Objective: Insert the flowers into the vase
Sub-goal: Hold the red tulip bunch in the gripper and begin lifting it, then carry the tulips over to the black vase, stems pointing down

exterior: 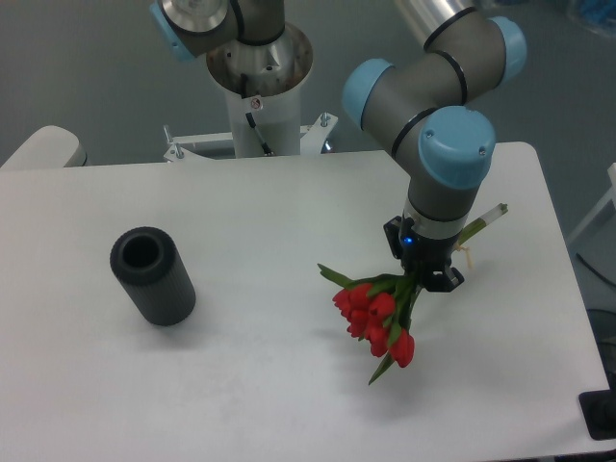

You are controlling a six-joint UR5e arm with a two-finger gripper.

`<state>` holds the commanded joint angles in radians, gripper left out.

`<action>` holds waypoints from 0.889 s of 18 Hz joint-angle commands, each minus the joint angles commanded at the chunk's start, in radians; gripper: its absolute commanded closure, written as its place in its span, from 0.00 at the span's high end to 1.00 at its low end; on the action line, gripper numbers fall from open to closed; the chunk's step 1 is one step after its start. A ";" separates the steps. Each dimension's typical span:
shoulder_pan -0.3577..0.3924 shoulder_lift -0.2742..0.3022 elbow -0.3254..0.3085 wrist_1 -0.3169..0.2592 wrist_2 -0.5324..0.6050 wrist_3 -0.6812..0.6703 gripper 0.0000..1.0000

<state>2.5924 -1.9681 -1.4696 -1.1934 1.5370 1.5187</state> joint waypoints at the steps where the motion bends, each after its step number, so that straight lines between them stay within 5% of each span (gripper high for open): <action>1: 0.000 0.000 0.000 -0.002 -0.002 0.002 0.13; 8: -0.034 0.024 0.000 -0.015 -0.021 -0.047 0.14; 16: -0.109 0.067 0.003 -0.005 -0.185 -0.238 0.11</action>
<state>2.4836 -1.9008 -1.4665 -1.1981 1.3518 1.2811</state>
